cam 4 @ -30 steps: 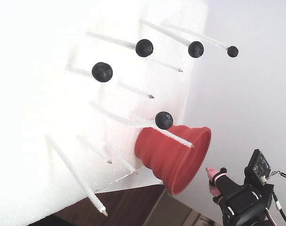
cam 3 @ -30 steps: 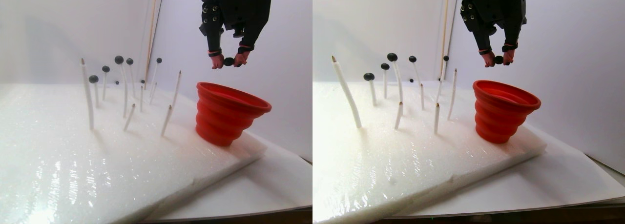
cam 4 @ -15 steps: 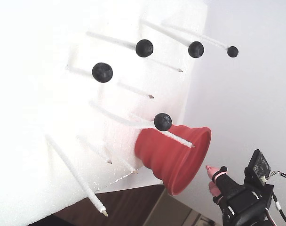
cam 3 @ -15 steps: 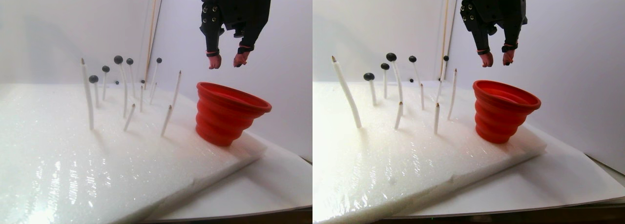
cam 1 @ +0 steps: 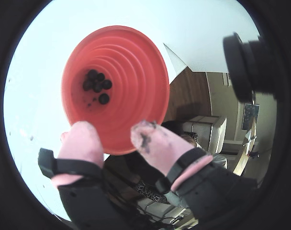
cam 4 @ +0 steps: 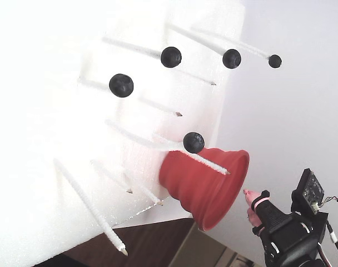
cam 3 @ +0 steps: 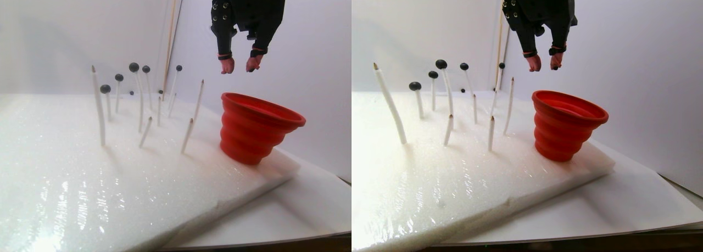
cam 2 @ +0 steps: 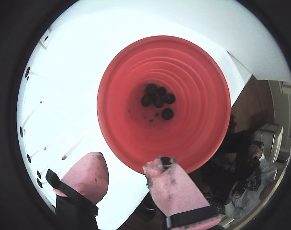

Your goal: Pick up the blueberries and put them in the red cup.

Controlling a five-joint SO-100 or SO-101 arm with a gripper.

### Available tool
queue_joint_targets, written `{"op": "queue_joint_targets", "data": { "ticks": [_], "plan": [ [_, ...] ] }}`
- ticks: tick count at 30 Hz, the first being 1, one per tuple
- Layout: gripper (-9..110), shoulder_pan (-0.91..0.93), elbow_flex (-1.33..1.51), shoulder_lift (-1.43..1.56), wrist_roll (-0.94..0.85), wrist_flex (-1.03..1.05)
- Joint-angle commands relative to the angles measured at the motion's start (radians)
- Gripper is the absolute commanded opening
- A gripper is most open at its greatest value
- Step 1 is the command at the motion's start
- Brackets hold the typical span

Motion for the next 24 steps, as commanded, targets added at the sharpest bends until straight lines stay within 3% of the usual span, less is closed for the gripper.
{"op": "queue_joint_targets", "data": {
  "ticks": [1, 24],
  "plan": [
    [15, -0.012, -0.017, 0.110, 0.012, 0.015],
    [14, -0.195, -0.005, 0.204, 0.038, 0.109]
  ]
}}
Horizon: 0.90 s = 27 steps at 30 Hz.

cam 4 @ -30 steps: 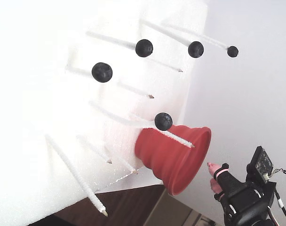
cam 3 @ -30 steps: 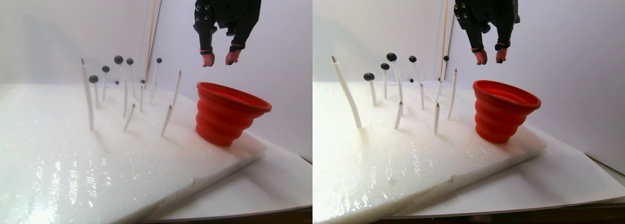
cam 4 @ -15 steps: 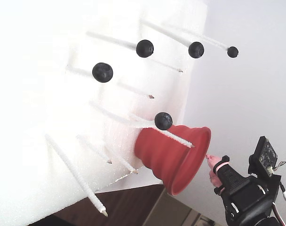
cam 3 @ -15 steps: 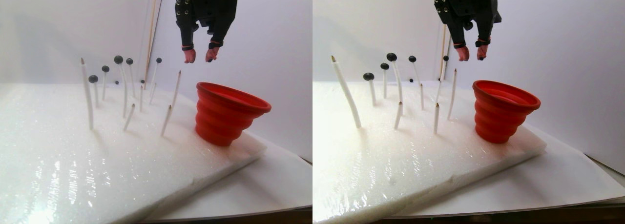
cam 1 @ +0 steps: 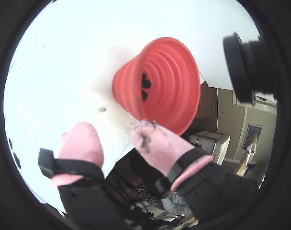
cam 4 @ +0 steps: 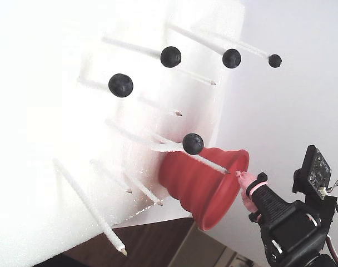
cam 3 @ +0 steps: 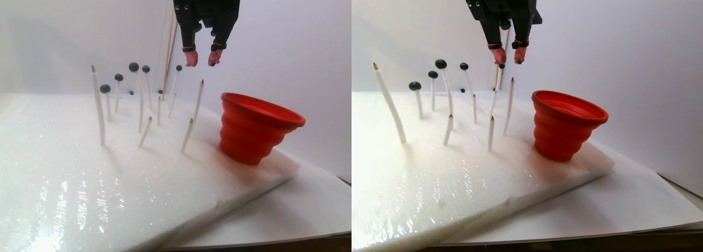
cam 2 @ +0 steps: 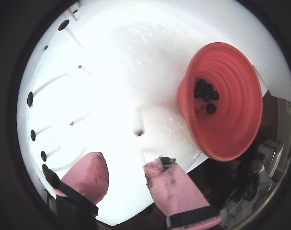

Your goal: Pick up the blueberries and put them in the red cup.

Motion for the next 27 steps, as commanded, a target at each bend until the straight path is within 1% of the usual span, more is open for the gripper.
{"op": "queue_joint_targets", "data": {
  "ticks": [1, 11, 27],
  "plan": [
    [14, -0.008, -0.021, 0.100, 0.009, 0.012],
    [14, -0.084, -0.006, 0.152, 0.023, 0.052],
    [14, -0.189, 0.009, 0.307, 0.041, 0.196]
  ]
}}
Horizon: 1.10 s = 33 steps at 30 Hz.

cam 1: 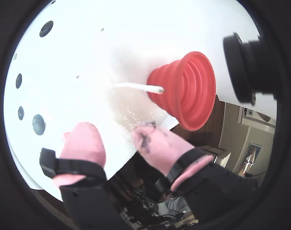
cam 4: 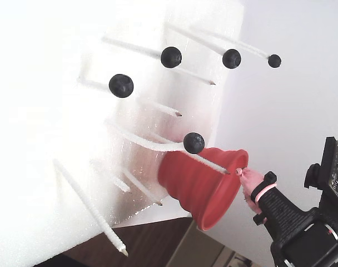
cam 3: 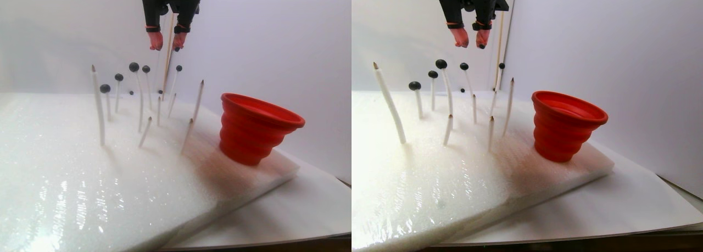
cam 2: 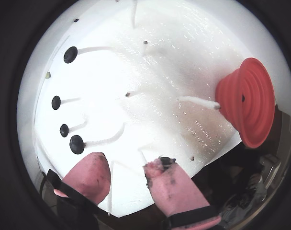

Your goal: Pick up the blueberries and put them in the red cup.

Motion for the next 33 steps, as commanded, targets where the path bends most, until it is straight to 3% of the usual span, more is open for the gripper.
{"op": "queue_joint_targets", "data": {
  "ticks": [1, 33],
  "plan": [
    [14, -0.003, -0.006, 0.101, 0.011, 0.021],
    [14, -0.129, -0.002, 0.202, 0.035, 0.161]
  ]
}}
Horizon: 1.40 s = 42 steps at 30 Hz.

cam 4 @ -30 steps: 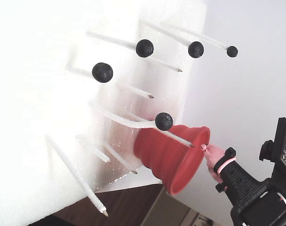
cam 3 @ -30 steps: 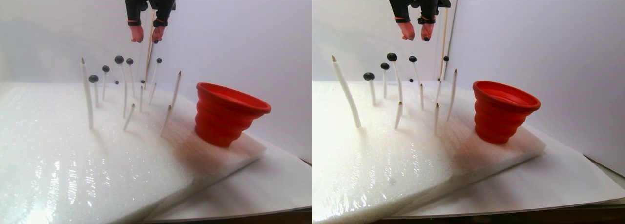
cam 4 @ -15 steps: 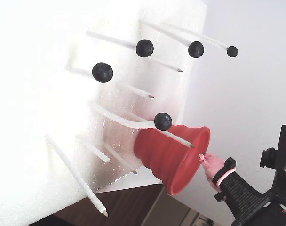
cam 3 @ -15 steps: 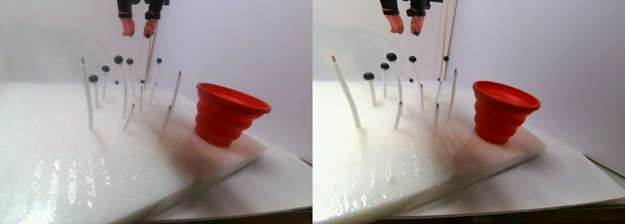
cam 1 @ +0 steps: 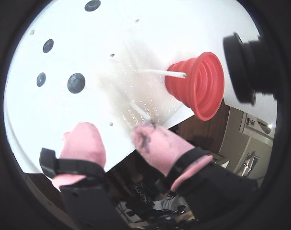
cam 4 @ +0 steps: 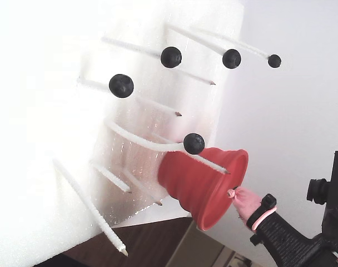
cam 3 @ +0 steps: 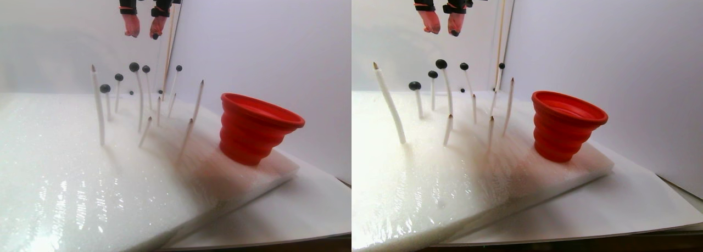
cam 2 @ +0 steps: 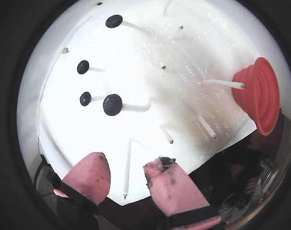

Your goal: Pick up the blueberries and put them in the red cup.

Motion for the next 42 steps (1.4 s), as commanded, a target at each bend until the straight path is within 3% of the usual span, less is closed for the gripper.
{"op": "queue_joint_targets", "data": {
  "ticks": [1, 42],
  "plan": [
    [14, -0.005, -0.021, 0.061, -0.002, 0.002],
    [19, -0.031, -0.031, -0.202, -0.120, -0.225]
  ]
}}
